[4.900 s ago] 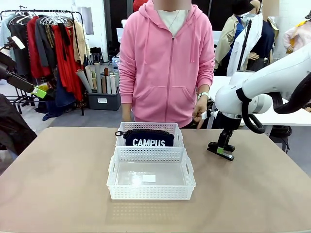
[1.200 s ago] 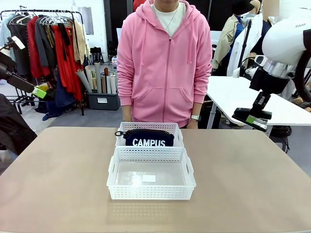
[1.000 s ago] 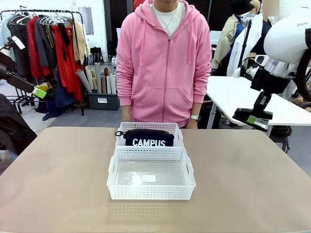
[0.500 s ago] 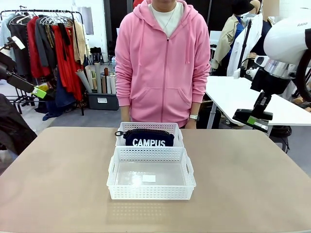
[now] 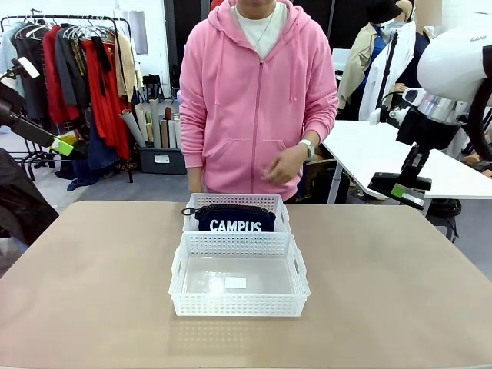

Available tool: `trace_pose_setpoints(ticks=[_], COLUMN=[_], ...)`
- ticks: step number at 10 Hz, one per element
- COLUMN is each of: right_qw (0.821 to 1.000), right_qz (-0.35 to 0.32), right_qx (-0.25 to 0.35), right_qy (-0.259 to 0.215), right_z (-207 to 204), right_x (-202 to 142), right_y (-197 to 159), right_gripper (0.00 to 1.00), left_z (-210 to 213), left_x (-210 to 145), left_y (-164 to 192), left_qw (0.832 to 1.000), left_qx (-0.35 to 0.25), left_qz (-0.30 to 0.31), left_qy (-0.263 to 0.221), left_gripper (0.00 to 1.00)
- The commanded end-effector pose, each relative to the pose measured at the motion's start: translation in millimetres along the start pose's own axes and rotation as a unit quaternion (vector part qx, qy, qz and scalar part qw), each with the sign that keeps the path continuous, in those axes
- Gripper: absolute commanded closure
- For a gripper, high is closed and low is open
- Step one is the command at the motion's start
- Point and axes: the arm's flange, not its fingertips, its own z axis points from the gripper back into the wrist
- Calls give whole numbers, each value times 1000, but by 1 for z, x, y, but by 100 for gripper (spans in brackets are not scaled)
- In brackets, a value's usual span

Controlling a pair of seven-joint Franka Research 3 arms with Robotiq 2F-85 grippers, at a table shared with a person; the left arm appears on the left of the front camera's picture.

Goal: Distribute items into two baskets.
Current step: Place the picked Stapler into the Organizing basket as instructed by the person.

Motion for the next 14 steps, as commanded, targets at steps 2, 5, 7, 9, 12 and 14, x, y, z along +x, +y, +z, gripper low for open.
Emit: trace_pose_setpoints(ticks=[2,5,7,9,12,14], right_qw=[1000,1000,1000,1000,1000,1000], right_qz=[-8,-8,-8,-8,-8,8], right_qx=[-5,-5,-5,-5,-5,-4], right_qy=[-2,-2,-2,-2,-2,-2], right_z=[2,2,2,2,2,0], right_x=[1,1,1,1,1,5], right_y=[1,1,1,1,1,7], right_gripper=[100,100,100,100,100,100], left_z=[-1,-1,-1,-1,-1,-1], left_x=[0,0,0,0,0,0], left_y=[-1,-1,-1,-1,-1,-1], left_qw=[1000,1000,1000,1000,1000,1000], left_qx=[1,1,1,1,1,1], left_qz=[-1,-1,-1,-1,-1,-1], left_qy=[-4,-4,-4,-4,-4,-4], left_gripper=[0,0,0,0,0,0])
